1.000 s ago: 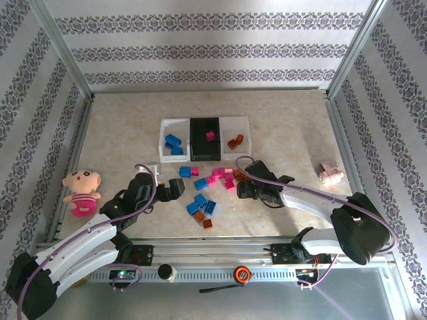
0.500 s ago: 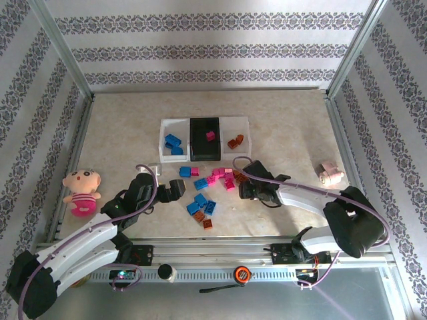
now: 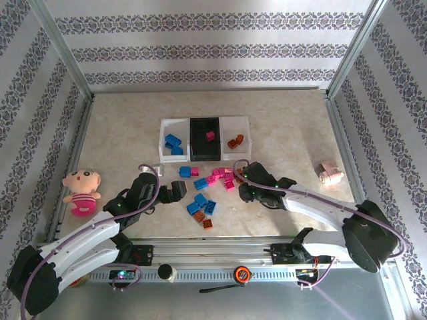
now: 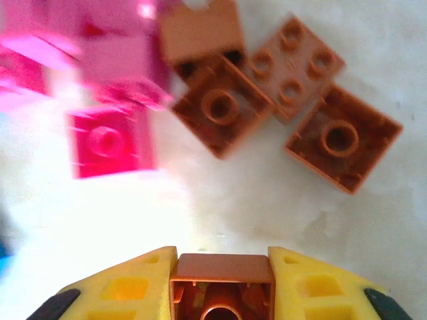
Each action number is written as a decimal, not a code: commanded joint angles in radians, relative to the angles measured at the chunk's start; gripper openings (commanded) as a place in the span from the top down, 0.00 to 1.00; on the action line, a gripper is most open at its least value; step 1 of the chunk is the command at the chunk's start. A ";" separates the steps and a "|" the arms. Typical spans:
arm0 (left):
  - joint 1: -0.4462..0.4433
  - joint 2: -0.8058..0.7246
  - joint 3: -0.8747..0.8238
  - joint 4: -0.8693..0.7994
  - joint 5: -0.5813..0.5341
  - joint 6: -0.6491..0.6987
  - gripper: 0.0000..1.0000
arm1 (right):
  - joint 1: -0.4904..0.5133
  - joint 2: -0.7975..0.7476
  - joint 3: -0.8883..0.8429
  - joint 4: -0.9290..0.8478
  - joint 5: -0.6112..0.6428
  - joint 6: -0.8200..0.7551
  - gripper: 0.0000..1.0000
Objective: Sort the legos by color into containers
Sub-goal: Pick up the lego from the bottom-center of the table, then place the lego in the container.
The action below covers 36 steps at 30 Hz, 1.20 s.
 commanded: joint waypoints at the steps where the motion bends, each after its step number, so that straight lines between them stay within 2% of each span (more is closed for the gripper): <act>1: -0.007 0.010 0.028 0.061 0.025 0.025 0.00 | -0.004 -0.031 0.127 0.004 0.022 -0.078 0.77; 4: -0.008 0.025 0.027 0.091 0.045 0.023 0.00 | -0.049 0.050 0.243 0.026 0.020 -0.135 0.78; 10: -0.008 0.046 0.041 0.088 0.066 0.036 0.00 | -0.156 0.328 0.474 0.088 0.026 -0.198 0.78; 15: -0.008 0.037 0.057 0.040 0.054 0.047 0.00 | -0.198 0.521 0.631 0.111 0.014 -0.200 0.78; 20: -0.007 0.022 0.044 0.050 0.035 0.040 0.00 | -0.234 0.643 0.723 0.097 0.008 -0.145 0.75; 22: -0.007 0.026 0.040 0.055 0.031 0.034 0.00 | -0.249 0.665 0.739 0.099 0.000 -0.110 0.70; 25: -0.006 0.035 0.045 0.055 0.031 0.038 0.00 | -0.256 0.685 0.764 0.102 -0.021 -0.087 0.48; 27: -0.006 0.040 0.053 0.060 0.044 0.049 0.00 | -0.254 0.671 0.762 0.105 -0.028 -0.082 0.38; 32: -0.006 0.070 0.103 0.014 0.080 0.101 0.01 | -0.240 0.569 0.685 0.132 -0.032 -0.081 0.34; 36: -0.024 0.174 0.176 -0.080 0.148 0.163 0.07 | -0.222 0.471 0.580 0.160 -0.039 -0.082 0.33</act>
